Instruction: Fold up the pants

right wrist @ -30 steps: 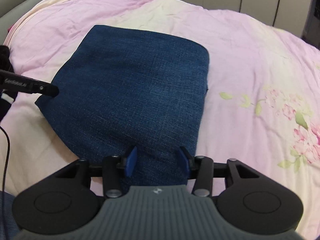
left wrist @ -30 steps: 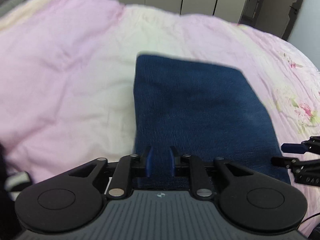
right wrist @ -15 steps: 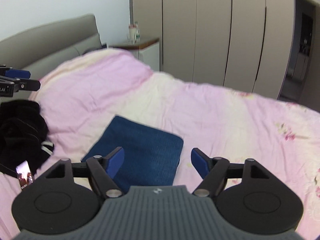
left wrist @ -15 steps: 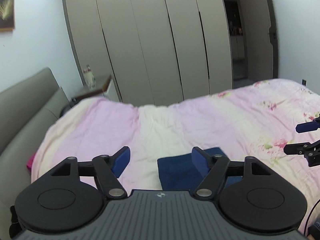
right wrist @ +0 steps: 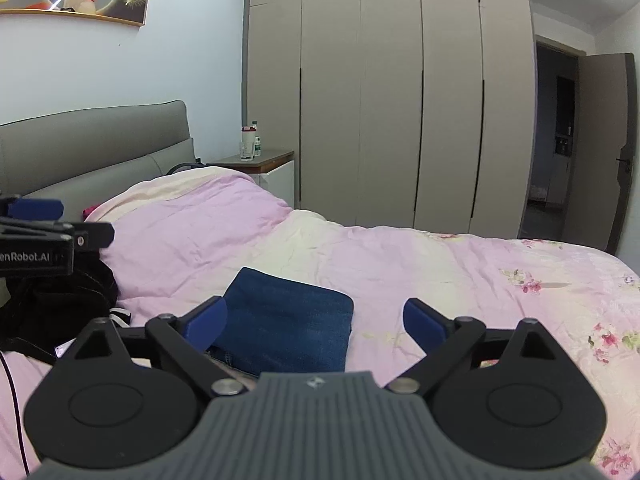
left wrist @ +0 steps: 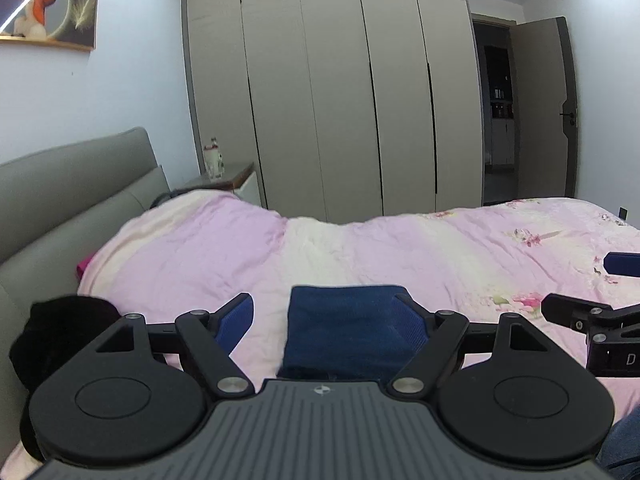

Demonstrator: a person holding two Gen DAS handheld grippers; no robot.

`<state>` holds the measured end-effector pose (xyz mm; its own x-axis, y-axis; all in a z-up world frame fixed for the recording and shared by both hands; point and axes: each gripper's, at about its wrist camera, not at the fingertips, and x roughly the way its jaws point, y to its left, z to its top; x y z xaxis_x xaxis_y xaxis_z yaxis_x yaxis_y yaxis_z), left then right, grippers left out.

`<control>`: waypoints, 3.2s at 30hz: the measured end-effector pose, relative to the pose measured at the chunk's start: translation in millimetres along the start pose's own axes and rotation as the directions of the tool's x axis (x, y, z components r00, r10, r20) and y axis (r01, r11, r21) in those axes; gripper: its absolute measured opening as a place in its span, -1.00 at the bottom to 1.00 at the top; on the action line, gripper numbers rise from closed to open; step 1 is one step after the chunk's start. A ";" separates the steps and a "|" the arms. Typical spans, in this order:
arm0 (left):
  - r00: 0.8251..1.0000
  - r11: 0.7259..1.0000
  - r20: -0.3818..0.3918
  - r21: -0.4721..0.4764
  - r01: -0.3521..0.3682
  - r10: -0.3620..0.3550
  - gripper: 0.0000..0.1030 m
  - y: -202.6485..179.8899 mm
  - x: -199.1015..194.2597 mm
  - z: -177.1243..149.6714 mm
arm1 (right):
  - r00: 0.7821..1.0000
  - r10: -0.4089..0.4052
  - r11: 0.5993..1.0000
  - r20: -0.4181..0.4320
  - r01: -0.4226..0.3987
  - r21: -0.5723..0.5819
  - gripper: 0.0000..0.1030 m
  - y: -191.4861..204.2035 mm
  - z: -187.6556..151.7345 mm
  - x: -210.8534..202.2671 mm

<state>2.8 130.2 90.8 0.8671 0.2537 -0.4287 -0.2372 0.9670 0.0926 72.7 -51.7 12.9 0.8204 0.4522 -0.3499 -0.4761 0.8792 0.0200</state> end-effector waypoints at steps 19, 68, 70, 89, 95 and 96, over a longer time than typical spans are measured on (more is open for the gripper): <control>0.982 1.000 -0.186 -0.003 -0.005 0.005 0.78 -39.9 9.2 -77.2 | 0.994 -0.092 0.995 -0.065 0.094 0.030 0.84 9.1 -94.4 -9.2; 0.985 1.000 -0.170 0.023 -0.007 0.011 0.78 -39.6 6.9 -71.5 | 0.995 -0.075 0.993 -0.066 0.080 0.083 0.85 -1.4 -97.6 -10.2; 0.985 1.000 -0.170 0.023 -0.007 0.011 0.78 -39.4 7.0 -71.5 | 0.995 -0.076 0.993 -0.064 0.081 0.084 0.85 -0.9 -97.7 -10.6; 0.987 1.000 -0.162 0.025 -0.011 0.015 0.78 -40.5 3.8 -69.9 | 0.994 -0.087 0.992 -0.059 0.092 0.092 0.85 0.1 -99.7 -12.8; 0.987 1.000 -0.158 0.028 -0.008 0.012 0.78 -40.1 2.4 -68.1 | 0.994 -0.086 0.992 -0.060 0.091 0.091 0.85 0.1 -99.8 -12.8; 0.988 1.000 -0.157 0.028 -0.007 0.011 0.78 -39.6 2.1 -67.7 | 0.994 -0.087 0.992 -0.060 0.092 0.091 0.85 0.1 -99.9 -12.9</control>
<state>-15.6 91.0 25.4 0.7851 0.2578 -0.5632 -0.2303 0.9656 0.1209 30.4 -72.5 -76.1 0.8379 0.3645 -0.4062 -0.3680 0.9270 0.0727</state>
